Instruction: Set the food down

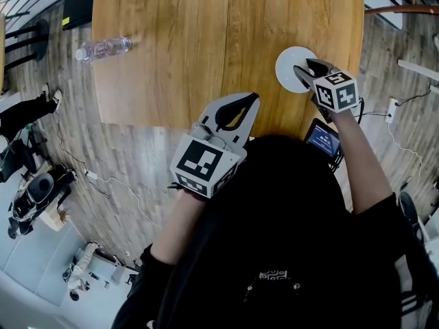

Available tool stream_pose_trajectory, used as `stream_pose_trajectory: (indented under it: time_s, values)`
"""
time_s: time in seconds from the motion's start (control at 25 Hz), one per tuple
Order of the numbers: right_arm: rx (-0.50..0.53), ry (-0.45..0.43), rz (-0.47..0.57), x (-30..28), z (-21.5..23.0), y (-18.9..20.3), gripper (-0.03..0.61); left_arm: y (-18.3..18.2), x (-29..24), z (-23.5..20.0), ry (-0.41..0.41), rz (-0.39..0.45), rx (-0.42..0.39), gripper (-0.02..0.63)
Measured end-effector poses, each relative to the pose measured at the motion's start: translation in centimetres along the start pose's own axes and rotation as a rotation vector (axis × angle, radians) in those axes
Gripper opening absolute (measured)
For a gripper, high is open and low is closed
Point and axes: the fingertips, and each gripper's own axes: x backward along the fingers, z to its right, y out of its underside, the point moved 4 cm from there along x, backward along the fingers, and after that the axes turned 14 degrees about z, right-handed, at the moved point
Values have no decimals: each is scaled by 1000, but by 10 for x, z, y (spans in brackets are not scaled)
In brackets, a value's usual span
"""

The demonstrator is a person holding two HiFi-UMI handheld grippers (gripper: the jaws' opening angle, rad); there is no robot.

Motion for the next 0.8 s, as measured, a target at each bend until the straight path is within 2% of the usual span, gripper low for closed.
stream_pose_trajectory:
  time_s: [0.36,0.8]
  values:
    - [28,31,-53,-10,4,12,171,6,1,3,-6,-8,43,0]
    - [87,86,-130,-20,11,28,172,8,2,3,-13,-11,50,0]
